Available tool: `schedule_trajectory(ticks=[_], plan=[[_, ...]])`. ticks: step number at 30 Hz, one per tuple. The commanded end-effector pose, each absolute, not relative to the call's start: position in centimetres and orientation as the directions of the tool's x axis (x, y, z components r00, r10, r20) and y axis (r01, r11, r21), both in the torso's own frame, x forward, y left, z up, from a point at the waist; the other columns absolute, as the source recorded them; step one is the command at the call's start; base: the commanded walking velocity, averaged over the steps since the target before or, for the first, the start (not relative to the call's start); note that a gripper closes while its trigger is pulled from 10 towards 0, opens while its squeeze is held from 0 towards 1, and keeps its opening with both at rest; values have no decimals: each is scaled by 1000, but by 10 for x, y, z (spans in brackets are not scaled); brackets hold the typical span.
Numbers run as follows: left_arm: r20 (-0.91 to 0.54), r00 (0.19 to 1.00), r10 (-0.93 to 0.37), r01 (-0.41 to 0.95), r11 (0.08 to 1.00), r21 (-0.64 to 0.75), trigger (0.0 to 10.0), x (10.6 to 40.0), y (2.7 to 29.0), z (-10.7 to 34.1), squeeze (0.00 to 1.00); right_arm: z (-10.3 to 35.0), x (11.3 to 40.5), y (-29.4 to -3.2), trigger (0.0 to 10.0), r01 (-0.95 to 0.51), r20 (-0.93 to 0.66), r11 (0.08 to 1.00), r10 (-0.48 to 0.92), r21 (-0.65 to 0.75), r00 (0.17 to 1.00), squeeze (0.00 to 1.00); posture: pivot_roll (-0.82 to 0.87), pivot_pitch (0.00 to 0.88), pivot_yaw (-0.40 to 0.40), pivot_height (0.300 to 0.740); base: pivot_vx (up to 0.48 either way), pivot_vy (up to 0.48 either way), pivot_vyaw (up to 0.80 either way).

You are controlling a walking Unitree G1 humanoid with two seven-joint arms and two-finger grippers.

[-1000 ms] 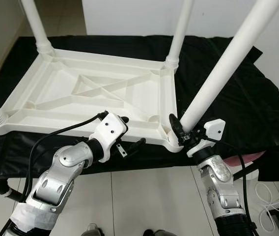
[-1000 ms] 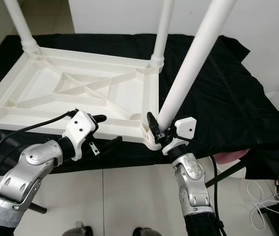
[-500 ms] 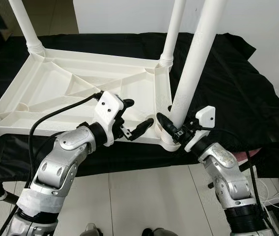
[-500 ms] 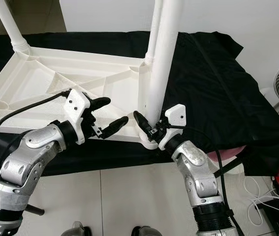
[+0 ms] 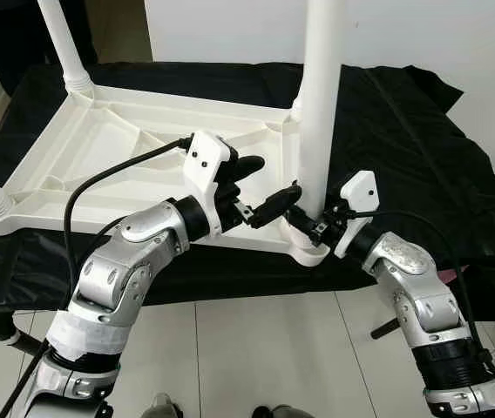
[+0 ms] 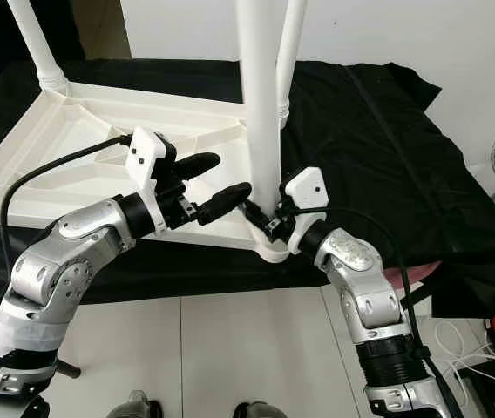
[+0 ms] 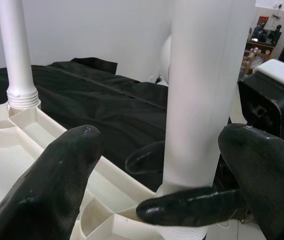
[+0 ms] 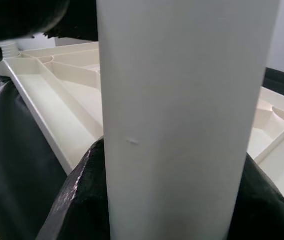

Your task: Building children table

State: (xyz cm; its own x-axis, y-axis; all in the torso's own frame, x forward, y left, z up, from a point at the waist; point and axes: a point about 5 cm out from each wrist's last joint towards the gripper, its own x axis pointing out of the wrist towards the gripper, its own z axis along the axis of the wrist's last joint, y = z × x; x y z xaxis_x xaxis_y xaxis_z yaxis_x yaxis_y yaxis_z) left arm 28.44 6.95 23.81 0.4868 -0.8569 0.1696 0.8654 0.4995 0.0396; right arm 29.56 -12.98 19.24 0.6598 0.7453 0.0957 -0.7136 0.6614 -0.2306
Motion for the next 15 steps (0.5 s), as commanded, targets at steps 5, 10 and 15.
schedule_trajectory(ticks=[5,10,15], plan=[[201,345,-917,930,363,60,10000,281,60,253,0,191,297,-122,10000,-761,59,605,790,-234,610,0,52,46,-76,740,0,0,0],[238,324,-916,940,341,34,10000,282,58,264,0,187,297,-118,10000,-787,28,567,815,-243,579,0,56,36,-77,740,0,0,0],[300,309,-903,948,318,-19,10000,285,55,280,0,182,297,-114,10000,-799,6,540,829,-264,559,0,56,32,-73,740,0,0,0]])
